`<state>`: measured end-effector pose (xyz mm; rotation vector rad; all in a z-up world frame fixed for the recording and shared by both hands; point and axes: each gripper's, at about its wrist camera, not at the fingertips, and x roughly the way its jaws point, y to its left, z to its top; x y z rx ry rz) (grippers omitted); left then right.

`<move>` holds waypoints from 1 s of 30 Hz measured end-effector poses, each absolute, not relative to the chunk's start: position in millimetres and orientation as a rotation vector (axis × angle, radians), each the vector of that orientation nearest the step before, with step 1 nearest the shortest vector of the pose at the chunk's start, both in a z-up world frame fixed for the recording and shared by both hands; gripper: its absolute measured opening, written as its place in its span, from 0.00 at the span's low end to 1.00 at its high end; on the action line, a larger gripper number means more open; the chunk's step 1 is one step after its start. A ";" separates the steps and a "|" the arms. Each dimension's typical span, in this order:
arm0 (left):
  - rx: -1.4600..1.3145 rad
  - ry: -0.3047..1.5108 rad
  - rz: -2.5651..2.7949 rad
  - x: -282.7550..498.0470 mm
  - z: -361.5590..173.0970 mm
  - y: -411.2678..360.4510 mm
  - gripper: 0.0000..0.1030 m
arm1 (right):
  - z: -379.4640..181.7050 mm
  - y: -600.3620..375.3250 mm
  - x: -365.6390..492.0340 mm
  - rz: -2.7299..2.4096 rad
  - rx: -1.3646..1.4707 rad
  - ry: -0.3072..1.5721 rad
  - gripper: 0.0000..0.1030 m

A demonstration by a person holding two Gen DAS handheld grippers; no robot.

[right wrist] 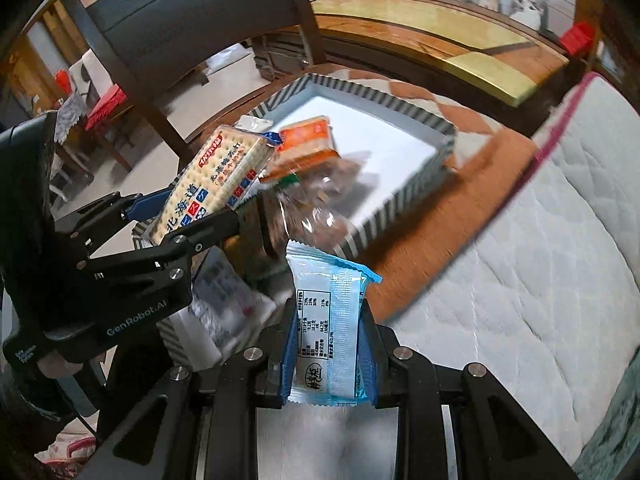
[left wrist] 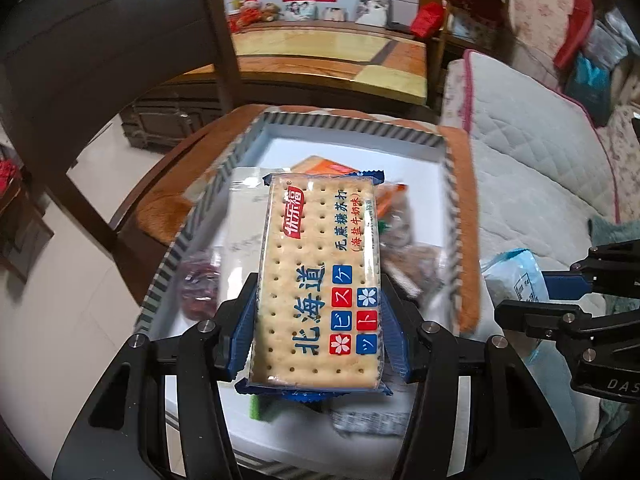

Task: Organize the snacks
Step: 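Carry the cracker pack to the tray while the right gripper carries the blue-white packet, then open both grippers to drop the cracker pack and blue-white packet into the tray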

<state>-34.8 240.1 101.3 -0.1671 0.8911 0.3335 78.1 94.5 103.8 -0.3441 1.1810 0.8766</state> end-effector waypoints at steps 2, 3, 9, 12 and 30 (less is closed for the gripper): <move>-0.173 0.892 0.346 -32.9 99.6 246.2 0.53 | 101.3 105.6 81.3 0.889 -0.346 1.184 0.25; -0.173 0.893 0.354 -32.3 98.2 250.3 0.53 | 101.0 111.0 81.4 0.893 -0.349 1.184 0.25; -0.185 0.888 0.388 -28.0 95.6 265.7 0.53 | 94.6 143.4 86.7 0.920 -0.371 1.187 0.25; -0.185 0.879 0.400 -24.0 95.1 271.0 0.53 | 90.1 157.1 90.4 0.929 -0.378 1.190 0.25; -0.202 0.854 0.451 -12.8 91.9 297.2 0.53 | 78.5 189.7 108.9 0.953 -0.303 1.196 0.25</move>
